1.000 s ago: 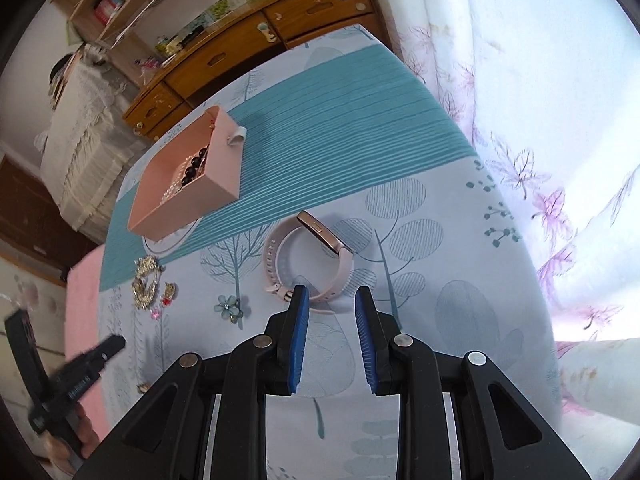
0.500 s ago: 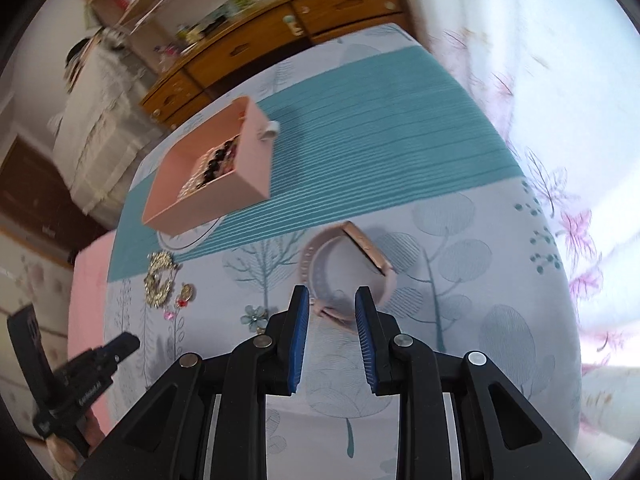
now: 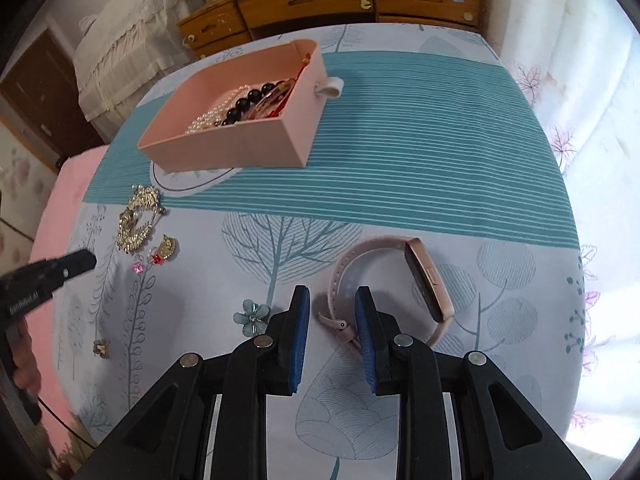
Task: Organize jewelry
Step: 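Move the right tool to the pink watch while the left tool approaches the gold hair clip, then close the right tool on the watch band while the left tool grasps the gold hair clip, then lift the watch and gold hair clip toward the pink box with both tools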
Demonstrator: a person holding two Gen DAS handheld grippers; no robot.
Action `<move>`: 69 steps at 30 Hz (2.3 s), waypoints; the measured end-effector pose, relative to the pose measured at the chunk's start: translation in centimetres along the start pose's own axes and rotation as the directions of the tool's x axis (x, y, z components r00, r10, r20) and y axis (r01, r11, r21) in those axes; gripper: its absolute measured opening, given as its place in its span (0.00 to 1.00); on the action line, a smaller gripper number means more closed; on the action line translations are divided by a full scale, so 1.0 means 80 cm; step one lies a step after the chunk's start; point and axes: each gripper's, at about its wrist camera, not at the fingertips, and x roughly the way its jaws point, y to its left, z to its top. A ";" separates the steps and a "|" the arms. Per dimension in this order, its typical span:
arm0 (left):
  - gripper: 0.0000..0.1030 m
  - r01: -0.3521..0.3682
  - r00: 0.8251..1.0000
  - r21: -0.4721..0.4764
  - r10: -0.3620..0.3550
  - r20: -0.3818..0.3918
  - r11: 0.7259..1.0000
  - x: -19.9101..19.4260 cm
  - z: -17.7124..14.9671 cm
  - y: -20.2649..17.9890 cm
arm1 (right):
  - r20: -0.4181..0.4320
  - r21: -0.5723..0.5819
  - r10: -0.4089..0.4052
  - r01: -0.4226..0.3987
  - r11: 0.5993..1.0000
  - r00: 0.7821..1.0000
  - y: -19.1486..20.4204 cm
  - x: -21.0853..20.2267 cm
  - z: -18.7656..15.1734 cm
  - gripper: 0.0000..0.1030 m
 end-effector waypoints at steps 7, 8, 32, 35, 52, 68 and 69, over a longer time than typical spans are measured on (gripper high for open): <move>0.12 0.031 0.997 -0.089 -0.037 -0.068 0.996 0.024 0.043 0.012 | -0.023 -0.068 -0.020 0.018 0.997 1.000 0.010 0.004 0.005 0.23; 0.12 0.030 0.996 -0.103 -0.039 -0.083 0.994 0.029 0.049 0.013 | -0.025 -0.073 -0.022 0.020 0.997 0.999 0.011 0.004 0.006 0.23; 0.13 -0.200 0.951 0.009 0.196 -0.237 0.980 0.093 0.091 -0.037 | -0.068 -0.067 0.007 -0.012 0.998 0.998 0.004 0.001 0.013 0.28; 0.14 -0.210 0.949 0.011 0.207 -0.239 0.978 0.095 0.095 -0.045 | -0.068 -0.098 -0.009 0.002 0.995 0.998 0.012 0.003 0.014 0.29; 0.06 -0.156 0.973 -0.023 0.150 -0.178 0.987 0.045 0.083 -0.059 | -0.023 -0.061 0.107 -0.108 0.992 0.994 -0.002 -0.031 0.023 0.05; 0.06 -0.105 0.994 0.016 0.104 0.040 0.994 -0.091 0.160 -0.068 | 0.165 -0.266 0.165 -0.118 0.957 0.972 0.112 -0.115 0.144 0.05; 0.06 -0.110 0.993 0.007 0.109 0.053 0.994 -0.098 0.168 -0.066 | 0.172 -0.278 0.161 -0.109 0.954 0.972 0.124 -0.110 0.156 0.05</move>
